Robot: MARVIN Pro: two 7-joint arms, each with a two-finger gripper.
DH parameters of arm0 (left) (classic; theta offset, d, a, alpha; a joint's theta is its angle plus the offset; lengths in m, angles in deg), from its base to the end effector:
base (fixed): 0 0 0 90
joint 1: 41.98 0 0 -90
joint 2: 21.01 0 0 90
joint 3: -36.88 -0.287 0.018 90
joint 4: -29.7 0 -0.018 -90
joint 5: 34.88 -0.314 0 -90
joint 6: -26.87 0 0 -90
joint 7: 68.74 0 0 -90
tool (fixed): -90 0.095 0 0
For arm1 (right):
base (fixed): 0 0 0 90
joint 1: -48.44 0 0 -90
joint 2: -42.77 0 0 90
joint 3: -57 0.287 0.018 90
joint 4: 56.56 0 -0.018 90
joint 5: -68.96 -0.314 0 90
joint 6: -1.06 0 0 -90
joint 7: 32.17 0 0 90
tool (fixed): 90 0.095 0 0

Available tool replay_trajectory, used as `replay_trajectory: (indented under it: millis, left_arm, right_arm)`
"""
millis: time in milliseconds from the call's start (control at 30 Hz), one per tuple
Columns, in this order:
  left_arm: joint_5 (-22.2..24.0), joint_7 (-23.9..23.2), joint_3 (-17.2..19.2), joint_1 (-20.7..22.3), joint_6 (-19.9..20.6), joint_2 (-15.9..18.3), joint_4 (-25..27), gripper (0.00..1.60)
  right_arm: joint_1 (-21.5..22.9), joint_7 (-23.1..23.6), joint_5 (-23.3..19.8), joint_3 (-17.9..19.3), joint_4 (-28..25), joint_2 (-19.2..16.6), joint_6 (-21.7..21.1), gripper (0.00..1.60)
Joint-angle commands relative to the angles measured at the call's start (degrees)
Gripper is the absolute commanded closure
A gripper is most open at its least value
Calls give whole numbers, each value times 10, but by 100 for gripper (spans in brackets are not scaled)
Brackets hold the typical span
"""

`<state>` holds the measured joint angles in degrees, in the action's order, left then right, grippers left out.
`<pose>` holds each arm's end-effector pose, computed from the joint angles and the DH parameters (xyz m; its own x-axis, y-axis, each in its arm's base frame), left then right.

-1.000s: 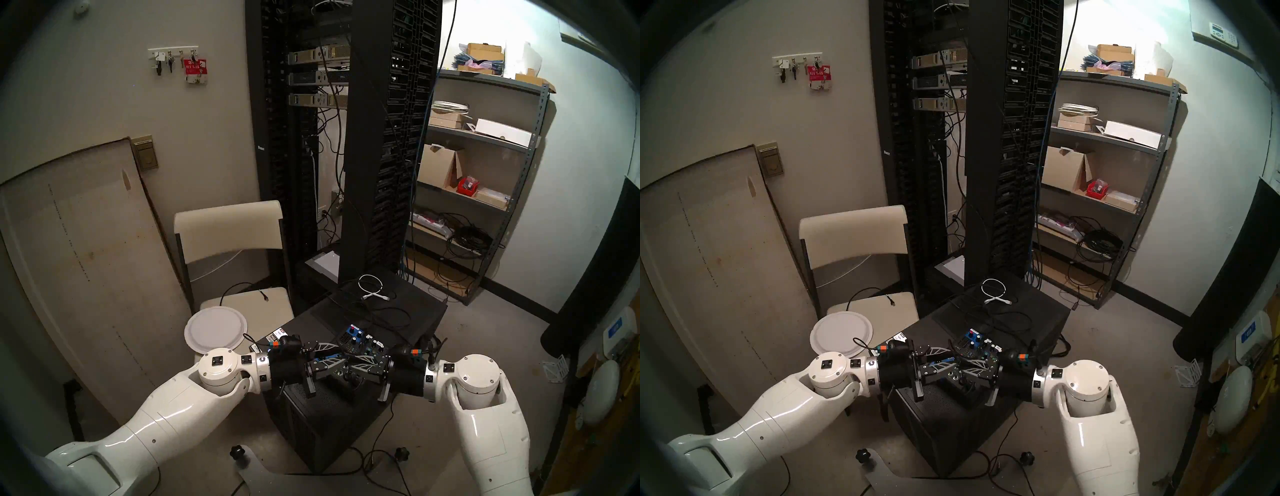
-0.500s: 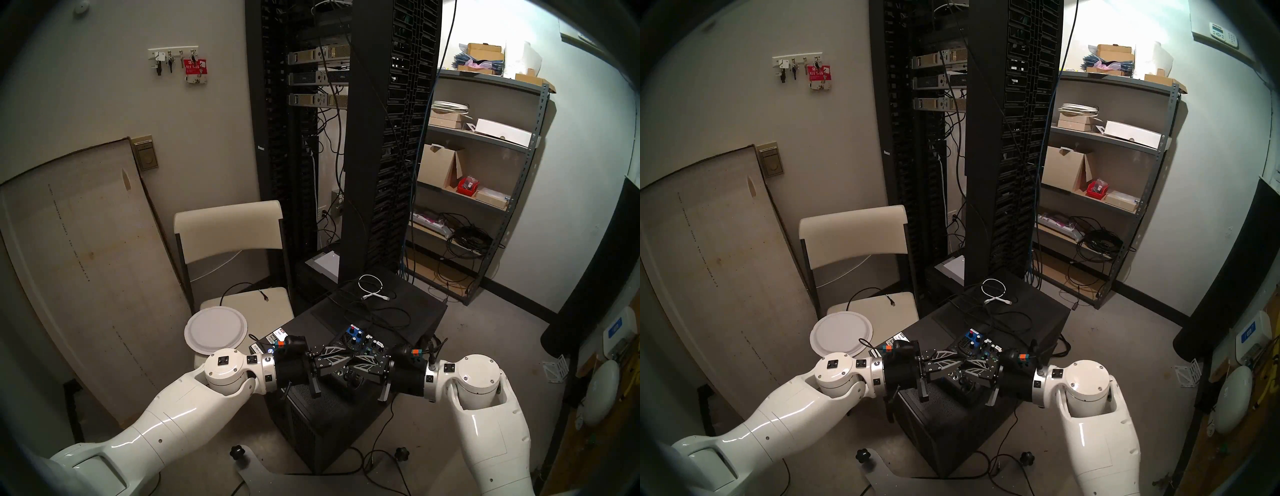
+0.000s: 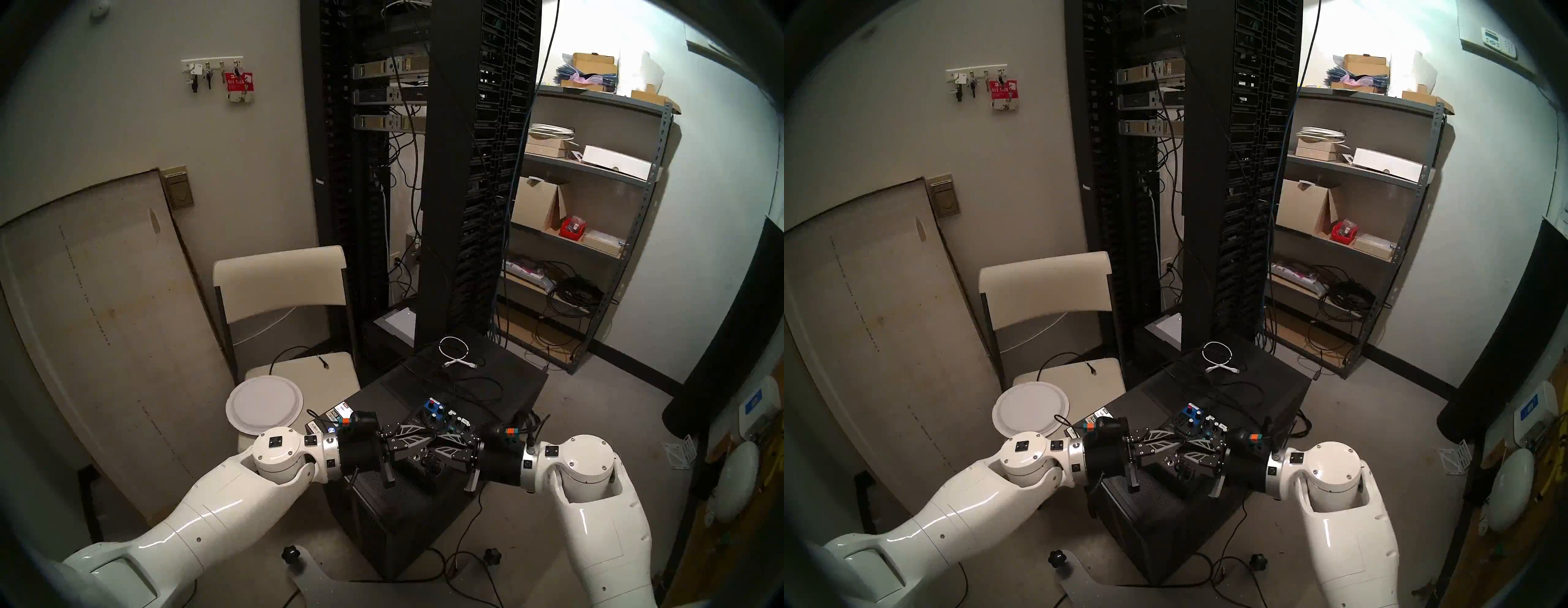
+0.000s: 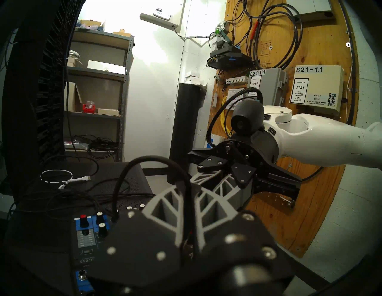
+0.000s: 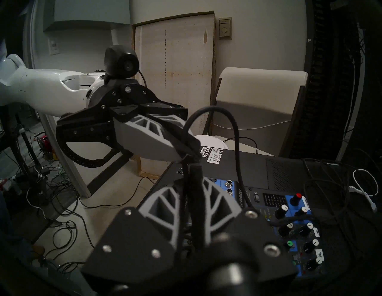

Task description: Insert aux cable

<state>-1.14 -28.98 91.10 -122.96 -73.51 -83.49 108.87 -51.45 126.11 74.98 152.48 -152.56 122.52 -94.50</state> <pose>0.3469 -0.0914 -0.3655 0.1473 0.0183 0.9889 -0.9568 -0.2509 0.1472 0.3203 0.0010 -0.3459 0.1677 0.2799 0.9453 0.8934 -0.4484 -0.0258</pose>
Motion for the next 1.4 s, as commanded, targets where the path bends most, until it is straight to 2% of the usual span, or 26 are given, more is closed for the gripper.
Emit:
replay_trajectory:
  millis: [0, 400, 433, 467, 500, 667, 1133, 1233, 1333, 1367]
  left_arm:
    - [3, 0, 3, 2, 1, 0, 14, 132]
    - [0, 2, 4, 1, -2, -1, 10, 133]
    - [0, 2, 5, 1, -3, 0, 11, 133]
    - [0, 2, 5, 0, -2, 1, 11, 132]
    - [1, 2, 6, 0, -2, 2, 13, 132]
    - [1, 3, 8, -1, -2, 5, 15, 132]
    - [3, 4, 10, -3, -1, 9, 19, 134]
    - [4, 3, 10, -2, -1, 9, 18, 135]
    - [4, 2, 9, -1, -1, 9, 18, 135]
    - [4, 2, 9, -1, 0, 9, 18, 135]
  right_arm:
    - [-22, 3, 10, -4, 8, -7, -10, 83]
    - [-27, 2, 5, -1, -6, -9, -14, 78]
    - [-27, 2, 5, -1, -6, -9, -14, 75]
    - [-28, 2, 5, 0, -7, -9, -14, 46]
    - [-28, 2, 4, 0, -8, -9, -14, 39]
    - [-30, 1, 5, 2, -11, -9, -14, 24]
    - [-29, -1, 8, 8, -9, 0, -9, 26]
    - [-27, 2, -4, 13, -4, 6, -3, 28]
    - [-28, 0, -3, 15, -10, 9, -2, 43]
    - [-28, 2, -3, 14, -11, 8, -3, 44]
